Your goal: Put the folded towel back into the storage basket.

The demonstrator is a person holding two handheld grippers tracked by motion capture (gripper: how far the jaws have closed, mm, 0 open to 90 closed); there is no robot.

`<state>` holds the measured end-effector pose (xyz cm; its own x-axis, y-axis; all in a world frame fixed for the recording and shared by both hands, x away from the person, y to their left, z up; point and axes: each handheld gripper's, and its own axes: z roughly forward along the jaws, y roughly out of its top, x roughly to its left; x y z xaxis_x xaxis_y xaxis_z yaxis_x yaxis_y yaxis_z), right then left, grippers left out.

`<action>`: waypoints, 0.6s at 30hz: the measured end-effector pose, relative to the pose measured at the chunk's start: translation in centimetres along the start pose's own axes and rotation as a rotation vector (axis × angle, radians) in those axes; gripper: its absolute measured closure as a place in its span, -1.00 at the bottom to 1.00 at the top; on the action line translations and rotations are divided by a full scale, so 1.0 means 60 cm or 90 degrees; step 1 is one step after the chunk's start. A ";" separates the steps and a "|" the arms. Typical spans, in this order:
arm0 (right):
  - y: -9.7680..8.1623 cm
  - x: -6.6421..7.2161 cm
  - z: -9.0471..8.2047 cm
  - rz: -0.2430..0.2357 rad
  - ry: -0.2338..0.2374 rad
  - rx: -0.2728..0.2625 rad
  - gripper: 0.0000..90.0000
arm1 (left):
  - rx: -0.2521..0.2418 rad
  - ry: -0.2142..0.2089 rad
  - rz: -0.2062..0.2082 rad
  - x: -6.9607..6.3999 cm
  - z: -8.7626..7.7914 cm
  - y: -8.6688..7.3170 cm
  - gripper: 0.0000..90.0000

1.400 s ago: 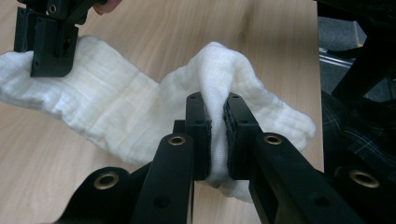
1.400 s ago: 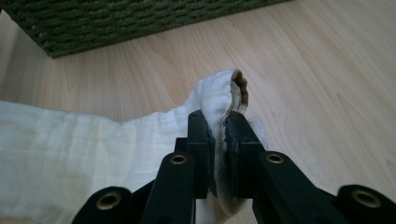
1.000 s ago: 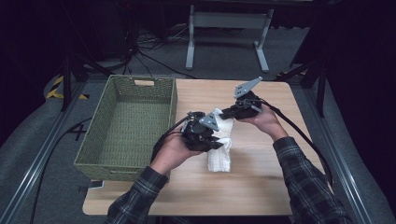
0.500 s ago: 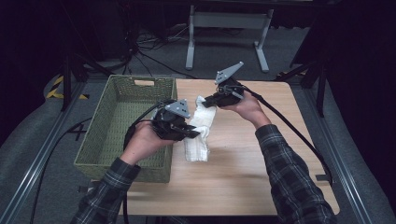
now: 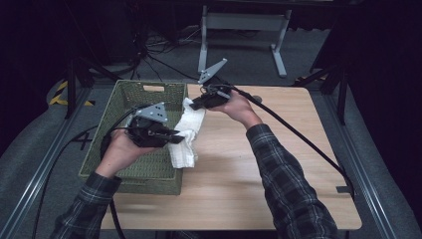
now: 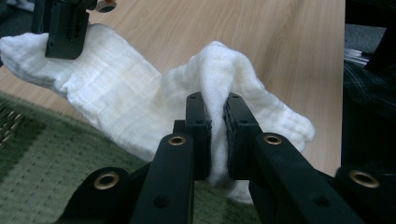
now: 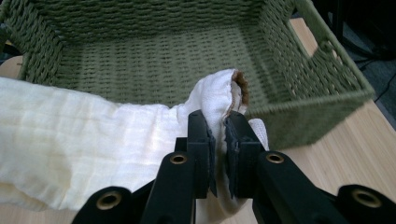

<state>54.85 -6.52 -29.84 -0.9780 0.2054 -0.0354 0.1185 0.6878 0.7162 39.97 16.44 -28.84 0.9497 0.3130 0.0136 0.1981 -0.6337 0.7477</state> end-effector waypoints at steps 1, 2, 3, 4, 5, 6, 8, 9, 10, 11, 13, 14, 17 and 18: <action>0.009 0.001 0.007 -0.004 0.004 0.003 0.83 | -0.001 0.004 -0.003 0.001 -0.004 -0.005 0.83; 0.016 0.003 0.014 -0.010 0.006 0.003 0.82 | 0.001 0.006 -0.005 0.001 -0.009 -0.010 0.83; 0.024 0.004 0.022 -0.014 0.009 0.005 0.83 | 0.004 0.010 -0.007 0.002 -0.013 -0.015 0.83; 0.031 0.006 0.030 -0.017 0.012 0.007 0.83 | 0.005 0.016 -0.010 0.002 -0.018 -0.020 0.83; 0.038 0.008 0.040 -0.022 0.016 0.009 0.82 | 0.005 0.018 -0.015 0.002 -0.021 -0.024 0.83; 0.042 0.008 0.046 -0.025 0.019 0.009 0.83 | 0.004 0.020 -0.019 0.002 -0.025 -0.029 0.83; 0.050 0.011 0.060 -0.031 0.022 0.011 0.82 | 0.010 0.028 -0.023 0.003 -0.032 -0.038 0.83; 0.053 0.012 0.067 -0.032 0.025 0.011 0.82 | 0.011 0.029 -0.027 0.003 -0.037 -0.043 0.83; 0.056 0.013 0.075 -0.036 0.029 0.009 0.82 | 0.016 0.031 -0.028 0.003 -0.041 -0.049 0.83; 0.058 0.015 0.082 -0.034 0.031 0.008 0.82 | 0.016 0.034 -0.032 0.003 -0.043 -0.053 0.83; 0.059 0.018 0.094 -0.033 0.033 0.011 0.82 | 0.020 0.035 -0.033 0.003 -0.046 -0.058 0.83; 0.060 0.019 0.099 -0.034 0.032 0.010 0.82 | 0.024 0.043 -0.036 0.002 -0.049 -0.065 0.83; 0.061 0.022 0.113 -0.032 0.038 0.005 0.82 | 0.025 0.043 -0.045 0.003 -0.053 -0.080 0.83; 0.062 0.024 0.116 -0.029 0.038 0.004 0.82 | 0.025 0.042 -0.046 0.003 -0.052 -0.084 0.83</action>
<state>55.09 1.16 -32.07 -0.9909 0.1320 -0.0263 0.0745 0.7001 0.7101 38.40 21.89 -30.54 0.9145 0.4045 0.0048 0.2768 -0.6344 0.7218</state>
